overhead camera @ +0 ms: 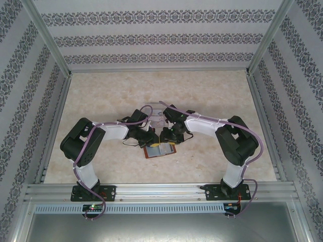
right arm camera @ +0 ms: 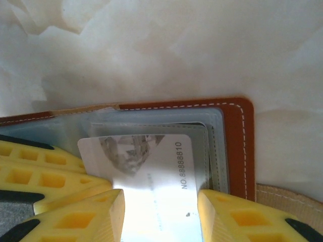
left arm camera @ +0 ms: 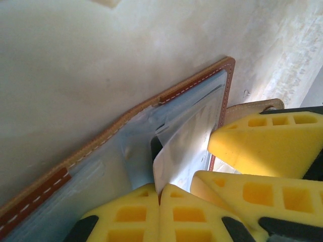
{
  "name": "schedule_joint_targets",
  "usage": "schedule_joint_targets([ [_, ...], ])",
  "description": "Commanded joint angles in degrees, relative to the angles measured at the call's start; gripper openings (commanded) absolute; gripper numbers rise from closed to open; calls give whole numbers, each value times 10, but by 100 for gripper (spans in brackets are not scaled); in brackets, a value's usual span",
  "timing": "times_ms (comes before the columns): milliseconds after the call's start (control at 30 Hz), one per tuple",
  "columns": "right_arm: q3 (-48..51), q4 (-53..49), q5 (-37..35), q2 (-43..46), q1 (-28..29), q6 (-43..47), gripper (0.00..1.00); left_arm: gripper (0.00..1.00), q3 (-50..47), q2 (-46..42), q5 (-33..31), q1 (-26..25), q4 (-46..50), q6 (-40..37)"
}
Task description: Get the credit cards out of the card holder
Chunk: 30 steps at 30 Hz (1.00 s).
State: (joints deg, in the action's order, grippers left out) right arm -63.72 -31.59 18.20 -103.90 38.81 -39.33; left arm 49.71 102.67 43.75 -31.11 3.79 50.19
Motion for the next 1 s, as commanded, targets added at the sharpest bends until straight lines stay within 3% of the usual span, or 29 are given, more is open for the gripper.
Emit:
schedule_joint_targets([
  [0, -9, -62, -61, -25, 5, 22, 45, 3, -3, 8, -11, 2, 12, 3],
  [967, -16, -72, -67, -33, 8, 23, 45, 8, -20, -14, -10, 10, 18, 0],
])
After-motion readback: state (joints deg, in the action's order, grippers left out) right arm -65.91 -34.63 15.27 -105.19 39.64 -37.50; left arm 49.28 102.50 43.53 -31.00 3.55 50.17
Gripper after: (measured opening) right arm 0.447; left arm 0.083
